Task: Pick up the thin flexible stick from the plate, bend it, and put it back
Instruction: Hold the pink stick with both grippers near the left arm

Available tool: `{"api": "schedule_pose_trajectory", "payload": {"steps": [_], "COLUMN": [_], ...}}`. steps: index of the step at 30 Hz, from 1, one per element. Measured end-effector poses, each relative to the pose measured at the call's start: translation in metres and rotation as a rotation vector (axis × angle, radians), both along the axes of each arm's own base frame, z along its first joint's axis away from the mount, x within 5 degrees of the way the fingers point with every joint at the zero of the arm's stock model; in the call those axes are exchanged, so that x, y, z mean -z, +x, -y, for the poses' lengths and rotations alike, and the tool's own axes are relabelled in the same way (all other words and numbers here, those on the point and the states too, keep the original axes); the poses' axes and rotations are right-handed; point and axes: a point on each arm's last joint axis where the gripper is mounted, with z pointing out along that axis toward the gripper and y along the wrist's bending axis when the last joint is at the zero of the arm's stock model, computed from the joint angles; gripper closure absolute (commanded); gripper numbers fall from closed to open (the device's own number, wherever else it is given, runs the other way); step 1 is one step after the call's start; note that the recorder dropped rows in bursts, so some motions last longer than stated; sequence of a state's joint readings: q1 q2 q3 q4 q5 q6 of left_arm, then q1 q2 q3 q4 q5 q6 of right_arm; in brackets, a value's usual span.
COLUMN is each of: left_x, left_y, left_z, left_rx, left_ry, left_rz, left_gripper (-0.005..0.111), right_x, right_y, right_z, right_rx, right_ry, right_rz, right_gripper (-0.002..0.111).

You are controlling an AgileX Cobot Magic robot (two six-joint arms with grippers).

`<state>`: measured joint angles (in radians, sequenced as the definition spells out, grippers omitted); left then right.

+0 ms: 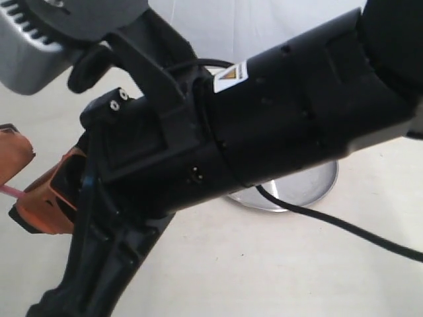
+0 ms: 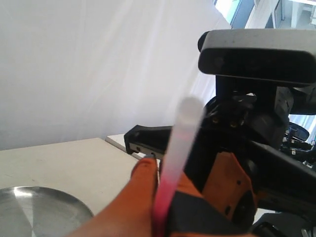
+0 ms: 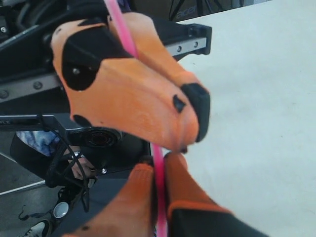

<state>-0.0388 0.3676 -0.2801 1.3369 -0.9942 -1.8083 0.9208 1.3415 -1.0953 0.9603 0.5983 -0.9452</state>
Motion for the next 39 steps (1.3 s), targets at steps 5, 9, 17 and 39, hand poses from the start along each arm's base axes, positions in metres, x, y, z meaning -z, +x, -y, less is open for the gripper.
{"api": "schedule_pose_trajectory", "payload": {"steps": [5, 9, 17, 39], "left_x": [0.0003, -0.0026, -0.0034, -0.0027], "left_y": [0.0027, 0.0047, 0.0028, 0.0003], "left_z": [-0.0018, -0.0039, -0.0028, -0.0020], "left_rx": [-0.033, -0.059, -0.035, -0.027], "left_ry": [-0.010, -0.051, -0.058, -0.035], "left_rz": [-0.009, -0.015, -0.009, 0.001], "left_gripper": [0.071, 0.082, 0.106, 0.106], "right_x": [-0.0003, -0.0006, -0.0005, 0.0013], "right_y": [-0.0004, -0.0017, -0.0037, -0.0056], "right_z": [0.0021, 0.0028, 0.0041, 0.0052], "right_rx": [-0.008, -0.018, -0.040, -0.082], "right_ry": [-0.008, -0.010, -0.013, -0.031], "right_rz": [-0.002, -0.014, -0.046, -0.042], "right_gripper": [0.109, 0.109, 0.109, 0.109]}}
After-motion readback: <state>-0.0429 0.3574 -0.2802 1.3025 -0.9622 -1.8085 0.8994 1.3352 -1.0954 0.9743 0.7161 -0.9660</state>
